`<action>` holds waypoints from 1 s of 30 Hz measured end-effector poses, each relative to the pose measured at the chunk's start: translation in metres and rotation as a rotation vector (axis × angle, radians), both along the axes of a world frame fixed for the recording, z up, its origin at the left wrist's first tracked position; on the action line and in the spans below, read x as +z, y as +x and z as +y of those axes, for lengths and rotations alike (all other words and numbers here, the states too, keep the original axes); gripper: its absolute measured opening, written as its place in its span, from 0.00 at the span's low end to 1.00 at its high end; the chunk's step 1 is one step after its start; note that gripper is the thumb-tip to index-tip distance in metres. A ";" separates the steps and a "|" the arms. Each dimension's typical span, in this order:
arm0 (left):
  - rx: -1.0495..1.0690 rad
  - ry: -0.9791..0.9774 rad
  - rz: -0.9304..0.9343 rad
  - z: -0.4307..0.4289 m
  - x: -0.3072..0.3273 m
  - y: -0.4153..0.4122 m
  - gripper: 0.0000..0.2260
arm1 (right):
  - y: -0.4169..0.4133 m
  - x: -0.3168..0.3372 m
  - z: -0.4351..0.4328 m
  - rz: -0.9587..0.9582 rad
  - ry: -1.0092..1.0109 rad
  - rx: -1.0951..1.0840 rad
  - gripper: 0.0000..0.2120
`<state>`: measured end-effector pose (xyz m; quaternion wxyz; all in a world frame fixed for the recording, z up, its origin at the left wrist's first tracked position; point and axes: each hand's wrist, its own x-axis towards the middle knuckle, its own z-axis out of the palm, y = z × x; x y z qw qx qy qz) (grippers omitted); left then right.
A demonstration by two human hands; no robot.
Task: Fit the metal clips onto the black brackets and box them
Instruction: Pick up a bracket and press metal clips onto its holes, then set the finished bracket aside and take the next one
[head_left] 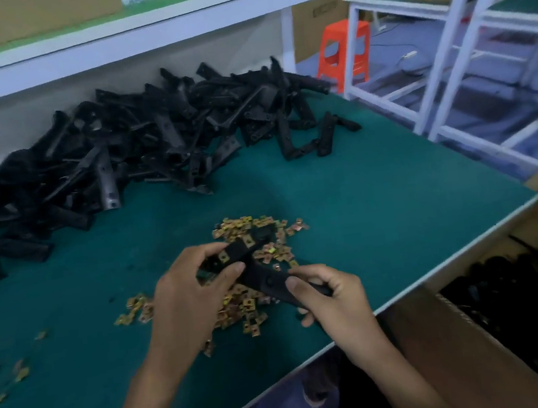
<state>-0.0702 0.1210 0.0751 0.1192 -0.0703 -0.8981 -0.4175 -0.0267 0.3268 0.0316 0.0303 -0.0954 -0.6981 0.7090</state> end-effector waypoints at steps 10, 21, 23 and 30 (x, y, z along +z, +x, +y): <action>-0.439 -0.175 0.002 0.107 -0.017 0.020 0.13 | 0.140 -0.019 0.085 -0.317 -0.313 -0.149 0.09; -0.618 -0.114 -0.057 0.160 -0.013 0.051 0.22 | 0.187 -0.034 0.162 -0.199 -1.009 -0.786 0.24; -0.593 -0.124 -0.043 0.149 -0.016 0.047 0.21 | 0.177 -0.030 0.160 -0.216 -0.985 -0.732 0.23; -0.401 -0.173 -0.088 0.082 -0.025 0.014 0.11 | 0.104 -0.014 0.100 -0.154 -0.368 -0.340 0.10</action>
